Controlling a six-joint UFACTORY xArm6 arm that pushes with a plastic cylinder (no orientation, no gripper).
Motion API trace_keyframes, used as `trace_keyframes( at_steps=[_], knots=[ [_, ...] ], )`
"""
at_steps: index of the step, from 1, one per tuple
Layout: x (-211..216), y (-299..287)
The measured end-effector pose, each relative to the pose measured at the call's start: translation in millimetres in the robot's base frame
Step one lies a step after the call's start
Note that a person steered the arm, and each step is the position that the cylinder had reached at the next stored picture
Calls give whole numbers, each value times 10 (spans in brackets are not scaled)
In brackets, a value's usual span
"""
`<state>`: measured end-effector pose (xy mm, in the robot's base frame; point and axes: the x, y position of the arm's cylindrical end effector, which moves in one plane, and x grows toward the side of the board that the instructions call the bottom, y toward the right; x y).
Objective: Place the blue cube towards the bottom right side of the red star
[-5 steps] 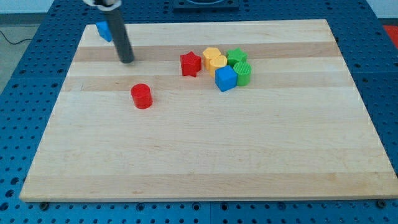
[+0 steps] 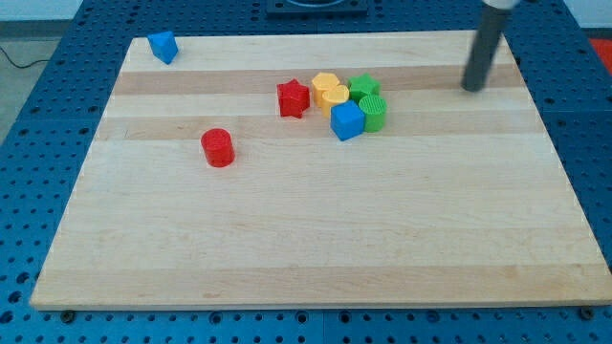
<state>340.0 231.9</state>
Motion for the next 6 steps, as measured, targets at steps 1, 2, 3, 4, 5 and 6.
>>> trace_keyframes(
  at_steps=[1, 2, 3, 4, 5, 6],
  knots=[
    [392, -34],
    [483, -351],
    [501, -787],
    [501, -1212],
    [501, -1534],
    [575, -1741]
  ],
)
